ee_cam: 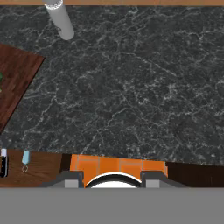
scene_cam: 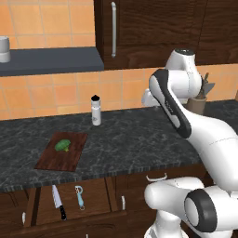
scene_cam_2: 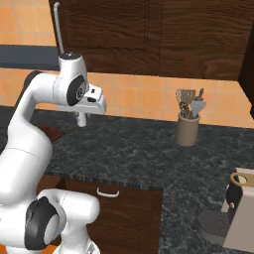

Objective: Place the appropriate cutting tool for cutting the broccoli skin on the cutting board.

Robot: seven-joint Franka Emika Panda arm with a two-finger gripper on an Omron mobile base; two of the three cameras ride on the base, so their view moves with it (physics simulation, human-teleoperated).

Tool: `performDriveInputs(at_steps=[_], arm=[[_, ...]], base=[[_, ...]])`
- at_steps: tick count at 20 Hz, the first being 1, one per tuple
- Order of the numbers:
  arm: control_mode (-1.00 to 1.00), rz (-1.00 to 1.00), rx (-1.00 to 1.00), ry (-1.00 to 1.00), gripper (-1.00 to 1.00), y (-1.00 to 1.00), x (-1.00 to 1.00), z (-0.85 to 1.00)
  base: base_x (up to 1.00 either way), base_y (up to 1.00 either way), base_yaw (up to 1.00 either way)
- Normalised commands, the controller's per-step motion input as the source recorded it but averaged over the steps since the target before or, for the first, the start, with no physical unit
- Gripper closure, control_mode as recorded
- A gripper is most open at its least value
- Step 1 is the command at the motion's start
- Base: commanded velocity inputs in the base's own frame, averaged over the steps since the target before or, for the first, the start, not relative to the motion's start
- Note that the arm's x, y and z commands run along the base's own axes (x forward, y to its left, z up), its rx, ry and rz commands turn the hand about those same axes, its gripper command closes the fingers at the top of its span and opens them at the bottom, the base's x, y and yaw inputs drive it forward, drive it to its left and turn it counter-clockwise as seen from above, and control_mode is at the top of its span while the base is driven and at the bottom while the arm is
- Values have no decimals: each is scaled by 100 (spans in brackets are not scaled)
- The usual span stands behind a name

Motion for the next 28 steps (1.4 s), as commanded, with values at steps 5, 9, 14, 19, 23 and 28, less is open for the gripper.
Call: performDriveInputs(at_steps=[5,9,14,19,23,28], arm=[[-100,0,-3,-6,-100,38,-28,-12],[-100,0,-9,-2,-100,100,-38,-25],[-100,0,-3,0,-100,96,-51,-22],[-100,0,0,6,-100,79,-67,-34],[-100,0,0,18,-100,76,-53,-29],[-100,0,0,15,-100,73,-40,-28]], base=[[0,0,0],[0,0,0],[0,0,0],[0,0,0],[0,0,0],[0,0,0]])
